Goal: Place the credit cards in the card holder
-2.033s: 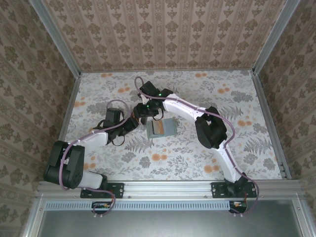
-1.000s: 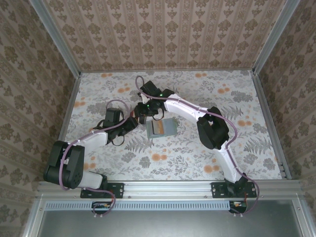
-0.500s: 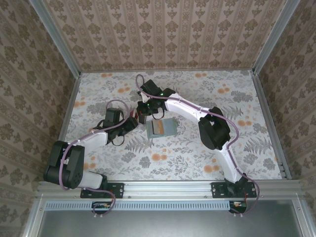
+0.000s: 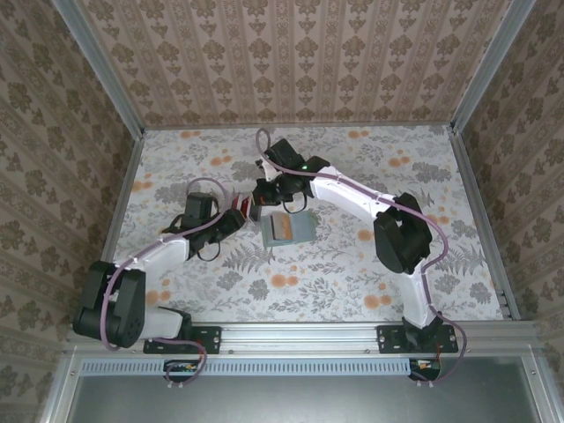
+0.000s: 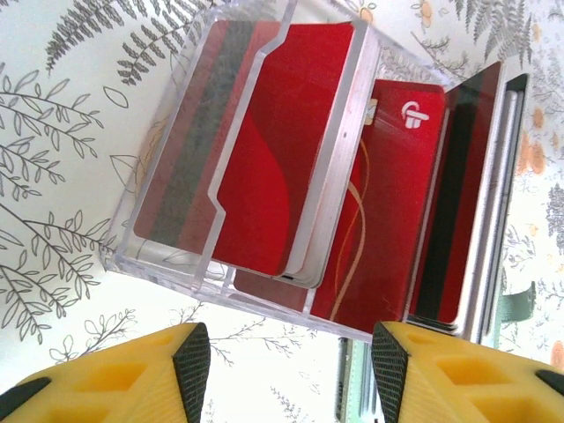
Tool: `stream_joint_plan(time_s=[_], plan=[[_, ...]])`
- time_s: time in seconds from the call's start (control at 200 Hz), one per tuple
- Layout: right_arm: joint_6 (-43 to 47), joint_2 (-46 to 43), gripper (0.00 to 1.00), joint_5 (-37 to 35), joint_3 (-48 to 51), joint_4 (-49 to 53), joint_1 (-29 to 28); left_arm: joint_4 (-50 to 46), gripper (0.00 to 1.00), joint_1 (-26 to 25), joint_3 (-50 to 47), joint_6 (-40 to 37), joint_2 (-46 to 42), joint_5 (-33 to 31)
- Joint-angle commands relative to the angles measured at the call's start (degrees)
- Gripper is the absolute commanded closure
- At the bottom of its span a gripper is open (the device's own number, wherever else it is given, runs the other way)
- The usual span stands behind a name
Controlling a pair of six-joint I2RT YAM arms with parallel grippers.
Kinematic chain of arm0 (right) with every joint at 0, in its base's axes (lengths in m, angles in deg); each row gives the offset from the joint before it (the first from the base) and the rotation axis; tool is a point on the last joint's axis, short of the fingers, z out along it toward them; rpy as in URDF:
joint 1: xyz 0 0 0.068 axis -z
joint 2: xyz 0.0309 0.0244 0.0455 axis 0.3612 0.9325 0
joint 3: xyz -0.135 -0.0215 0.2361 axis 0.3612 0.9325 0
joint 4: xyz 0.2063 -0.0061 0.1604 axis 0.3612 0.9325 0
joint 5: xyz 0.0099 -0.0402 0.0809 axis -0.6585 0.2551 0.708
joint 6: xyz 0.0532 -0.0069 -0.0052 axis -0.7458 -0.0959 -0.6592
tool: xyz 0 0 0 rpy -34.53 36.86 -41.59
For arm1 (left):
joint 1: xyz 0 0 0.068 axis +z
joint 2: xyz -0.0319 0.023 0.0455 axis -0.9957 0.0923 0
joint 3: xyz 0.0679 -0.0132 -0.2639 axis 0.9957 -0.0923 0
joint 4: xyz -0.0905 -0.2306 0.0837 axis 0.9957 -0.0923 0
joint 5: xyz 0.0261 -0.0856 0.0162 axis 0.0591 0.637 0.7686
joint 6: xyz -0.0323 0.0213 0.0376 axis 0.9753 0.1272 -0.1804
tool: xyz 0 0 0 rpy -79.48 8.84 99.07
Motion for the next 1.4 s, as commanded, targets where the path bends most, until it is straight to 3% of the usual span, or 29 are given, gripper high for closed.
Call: stream_joint_plan(time_s=[0.0,0.105,0.27,0.86,1.21,1.395], plan=[[0.86,-0.98,0.91,1.21,0.48,-0.97,0.91,-2.12,0.45,0.53,0.82,-1.02,-1.70,-1.25],[1.14,2.81,0.68,1.82,-3.32,1.95,0.37,-2.04,0.45,0.53,1.13,-1.24,-0.76,-1.12],[1.14,7.02,0.56,-1.03,-7.66,4.29,-0.72,-0.97,0.45,0.52,1.05,-1.15,1.14,-0.58],[2.21,17.33,0.43,-15.81,-24.24,19.67,-4.02,3.08,0.45,0.31,0.61,-0.81,5.81,1.27],[2.12,23.62,0.42,-17.26,-32.74,24.06,-4.91,4.30,0.45,-0.09,0.12,-0.46,6.24,1.71],[1.08,23.24,0.44,-11.54,-31.54,20.32,-4.97,4.01,0.45,-0.07,0.34,-0.54,6.32,1.73]])
